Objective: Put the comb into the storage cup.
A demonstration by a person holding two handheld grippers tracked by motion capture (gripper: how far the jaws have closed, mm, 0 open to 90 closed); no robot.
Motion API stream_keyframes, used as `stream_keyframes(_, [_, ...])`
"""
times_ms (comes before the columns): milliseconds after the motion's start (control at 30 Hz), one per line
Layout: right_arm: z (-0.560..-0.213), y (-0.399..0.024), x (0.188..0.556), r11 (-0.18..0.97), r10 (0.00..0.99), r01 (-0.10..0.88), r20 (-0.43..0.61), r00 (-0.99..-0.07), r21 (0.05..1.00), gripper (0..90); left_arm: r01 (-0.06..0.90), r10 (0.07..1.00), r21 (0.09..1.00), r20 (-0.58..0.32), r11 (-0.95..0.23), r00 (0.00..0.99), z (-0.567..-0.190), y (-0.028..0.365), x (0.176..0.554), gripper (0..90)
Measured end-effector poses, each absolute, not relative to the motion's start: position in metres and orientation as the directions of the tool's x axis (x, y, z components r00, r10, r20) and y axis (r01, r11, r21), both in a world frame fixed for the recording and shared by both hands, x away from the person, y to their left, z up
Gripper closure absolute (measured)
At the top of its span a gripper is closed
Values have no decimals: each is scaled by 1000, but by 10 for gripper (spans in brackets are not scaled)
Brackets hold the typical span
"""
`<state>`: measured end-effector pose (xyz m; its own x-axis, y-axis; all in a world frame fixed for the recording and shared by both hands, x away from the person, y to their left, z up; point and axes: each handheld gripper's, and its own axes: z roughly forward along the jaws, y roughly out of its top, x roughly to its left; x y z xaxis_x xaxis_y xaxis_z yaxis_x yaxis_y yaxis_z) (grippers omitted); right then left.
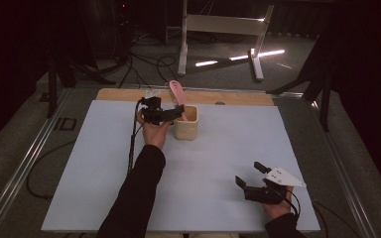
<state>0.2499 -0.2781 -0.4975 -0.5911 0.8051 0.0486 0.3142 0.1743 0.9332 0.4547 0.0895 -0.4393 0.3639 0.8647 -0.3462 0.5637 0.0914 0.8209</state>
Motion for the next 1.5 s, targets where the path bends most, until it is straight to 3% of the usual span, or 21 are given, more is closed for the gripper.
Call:
stream_keyframes(1000, [-498, -277, 250, 175, 805, 312, 46, -591, 934, 108, 527, 891, 847, -184, -71, 415, -428, 113, 431, 0])
stream_keyframes(1500, [-498, -276, 249, 177, 806, 312, 44, -590, 934, 108, 472, 878, 840, 10, -267, 478, -414, 121, 404, 0])
